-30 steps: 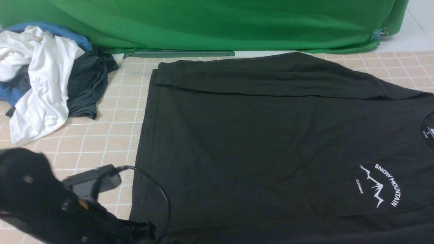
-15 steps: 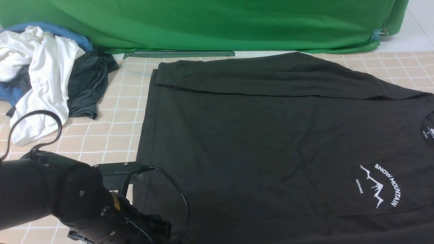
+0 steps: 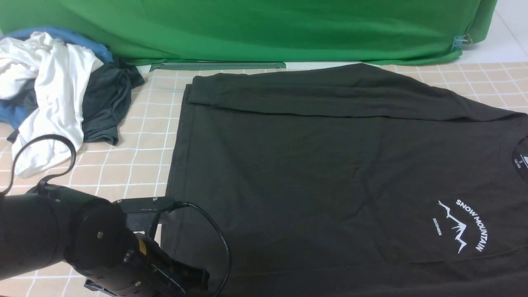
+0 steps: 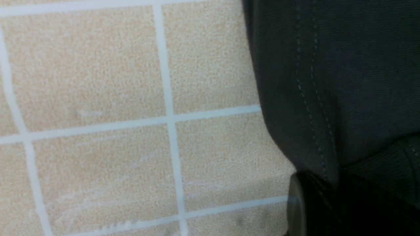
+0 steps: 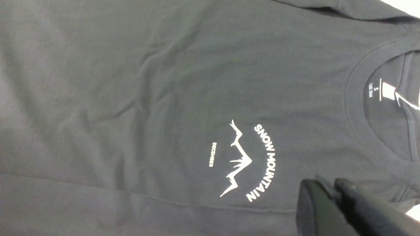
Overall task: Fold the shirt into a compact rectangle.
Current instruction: 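Grasp the left edge of the dark T-shirt lying flat on the table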
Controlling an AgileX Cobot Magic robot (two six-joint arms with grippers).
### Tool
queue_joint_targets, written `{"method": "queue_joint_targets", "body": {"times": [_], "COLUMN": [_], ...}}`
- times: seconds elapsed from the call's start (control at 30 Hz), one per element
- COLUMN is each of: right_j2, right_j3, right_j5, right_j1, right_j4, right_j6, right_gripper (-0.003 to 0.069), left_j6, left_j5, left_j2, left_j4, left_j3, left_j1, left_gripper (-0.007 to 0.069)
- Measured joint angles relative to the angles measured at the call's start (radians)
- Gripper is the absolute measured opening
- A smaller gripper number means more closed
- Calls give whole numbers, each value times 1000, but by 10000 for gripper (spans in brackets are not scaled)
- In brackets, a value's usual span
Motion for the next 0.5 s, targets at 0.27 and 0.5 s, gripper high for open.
{"method": "queue_joint_targets", "body": {"times": [0.27, 0.5], "right_j2": [0, 0], "right_j3": [0, 0], "right_j5": [0, 0], "right_j1": [0, 0], "right_j4": [0, 0], "right_j6": [0, 1], "right_gripper": [96, 105], "left_j6": [-55, -163], "left_j5": [52, 267], "left_j2": [-9, -11], "left_j4": [36, 183], "left_j3": [-18, -146], "left_j1": [-1, -1], "left_gripper": [55, 239]}}
